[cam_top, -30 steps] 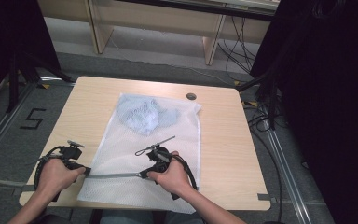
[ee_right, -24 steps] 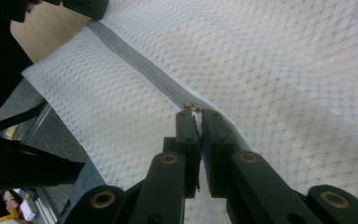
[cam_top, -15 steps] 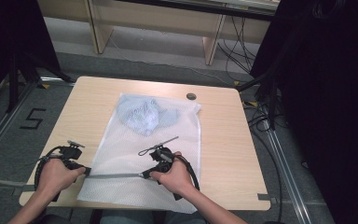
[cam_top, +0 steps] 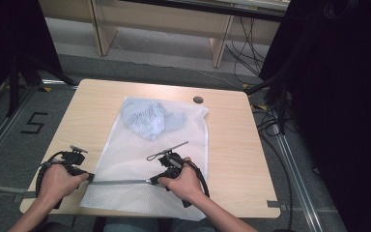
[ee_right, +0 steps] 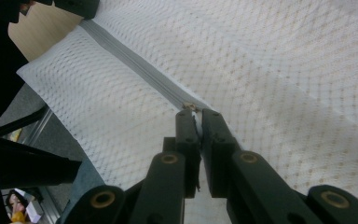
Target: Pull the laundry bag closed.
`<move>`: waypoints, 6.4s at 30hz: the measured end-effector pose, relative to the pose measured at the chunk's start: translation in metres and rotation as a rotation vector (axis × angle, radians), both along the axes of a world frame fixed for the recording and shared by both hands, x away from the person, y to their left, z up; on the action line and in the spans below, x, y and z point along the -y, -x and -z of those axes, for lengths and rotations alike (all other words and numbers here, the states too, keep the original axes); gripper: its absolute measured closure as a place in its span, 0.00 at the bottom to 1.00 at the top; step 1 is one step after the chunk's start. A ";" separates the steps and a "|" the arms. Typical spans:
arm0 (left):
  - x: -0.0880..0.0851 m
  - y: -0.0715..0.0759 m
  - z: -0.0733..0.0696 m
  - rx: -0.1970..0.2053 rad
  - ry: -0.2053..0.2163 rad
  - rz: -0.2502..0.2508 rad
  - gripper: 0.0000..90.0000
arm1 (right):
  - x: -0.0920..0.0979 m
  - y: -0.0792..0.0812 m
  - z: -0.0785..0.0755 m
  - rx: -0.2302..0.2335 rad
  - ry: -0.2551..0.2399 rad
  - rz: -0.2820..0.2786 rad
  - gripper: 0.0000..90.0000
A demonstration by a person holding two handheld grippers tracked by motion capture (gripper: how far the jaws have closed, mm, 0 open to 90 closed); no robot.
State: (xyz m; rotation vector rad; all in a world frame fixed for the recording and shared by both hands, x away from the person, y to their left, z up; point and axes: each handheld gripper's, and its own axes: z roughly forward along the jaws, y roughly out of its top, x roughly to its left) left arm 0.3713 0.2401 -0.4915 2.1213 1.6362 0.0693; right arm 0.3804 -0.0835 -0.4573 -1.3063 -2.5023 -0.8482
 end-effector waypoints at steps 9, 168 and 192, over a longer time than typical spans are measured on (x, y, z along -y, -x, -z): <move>0.000 0.000 0.000 0.001 -0.001 0.000 1.00 | 0.004 -0.001 0.001 0.000 0.004 0.000 0.96; 0.001 0.000 0.000 0.001 -0.010 -0.001 1.00 | 0.088 -0.004 0.000 -0.012 0.023 0.162 0.96; 0.001 0.000 0.000 0.000 -0.010 -0.001 1.00 | 0.097 -0.002 0.000 -0.010 0.018 0.170 0.96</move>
